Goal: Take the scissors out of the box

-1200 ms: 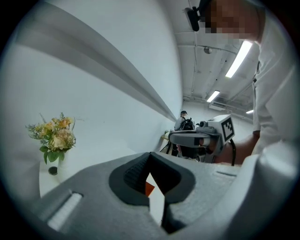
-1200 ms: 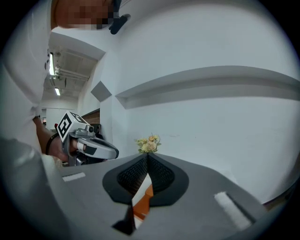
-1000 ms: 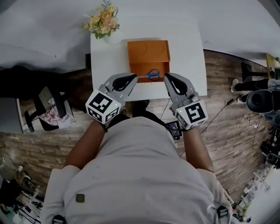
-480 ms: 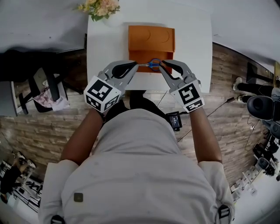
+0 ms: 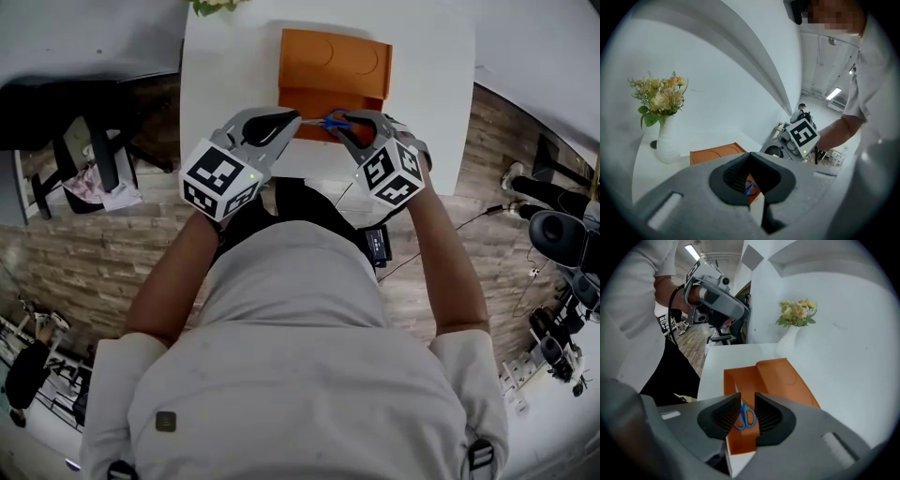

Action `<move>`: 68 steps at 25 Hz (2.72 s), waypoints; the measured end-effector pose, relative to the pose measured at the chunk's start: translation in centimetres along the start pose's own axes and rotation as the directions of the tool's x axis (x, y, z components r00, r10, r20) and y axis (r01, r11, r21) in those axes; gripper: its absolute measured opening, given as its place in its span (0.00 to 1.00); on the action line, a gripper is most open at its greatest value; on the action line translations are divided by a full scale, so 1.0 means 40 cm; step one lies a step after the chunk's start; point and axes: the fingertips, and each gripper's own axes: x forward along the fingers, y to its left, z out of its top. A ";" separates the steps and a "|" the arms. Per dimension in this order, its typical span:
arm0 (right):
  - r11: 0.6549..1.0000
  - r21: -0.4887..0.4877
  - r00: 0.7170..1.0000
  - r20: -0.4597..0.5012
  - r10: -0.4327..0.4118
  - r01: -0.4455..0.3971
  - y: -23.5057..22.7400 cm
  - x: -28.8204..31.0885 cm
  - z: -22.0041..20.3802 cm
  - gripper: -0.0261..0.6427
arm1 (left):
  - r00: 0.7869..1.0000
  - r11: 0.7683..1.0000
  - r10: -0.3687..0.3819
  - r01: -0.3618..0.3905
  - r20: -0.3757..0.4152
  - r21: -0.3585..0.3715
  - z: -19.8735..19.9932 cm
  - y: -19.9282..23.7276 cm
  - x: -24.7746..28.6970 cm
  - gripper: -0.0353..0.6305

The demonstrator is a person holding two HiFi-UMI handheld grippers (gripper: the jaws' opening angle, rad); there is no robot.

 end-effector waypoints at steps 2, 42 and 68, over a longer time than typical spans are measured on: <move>0.999 -0.009 0.999 -0.035 0.035 -0.036 0.007 0.030 -0.026 0.20 | 1.000 1.000 0.001 -0.001 -0.005 -0.003 -0.008 0.010 0.011 0.06; 0.959 -0.175 0.915 -0.378 0.141 -0.221 0.060 0.254 -0.194 0.25 | 0.999 0.994 0.010 -0.014 -0.038 -0.112 -0.102 0.029 0.075 0.06; 0.963 -0.150 0.910 -0.384 0.154 -0.226 0.054 0.259 -0.192 0.19 | 0.998 0.988 0.034 -0.040 -0.045 -0.149 -0.122 0.044 0.039 0.06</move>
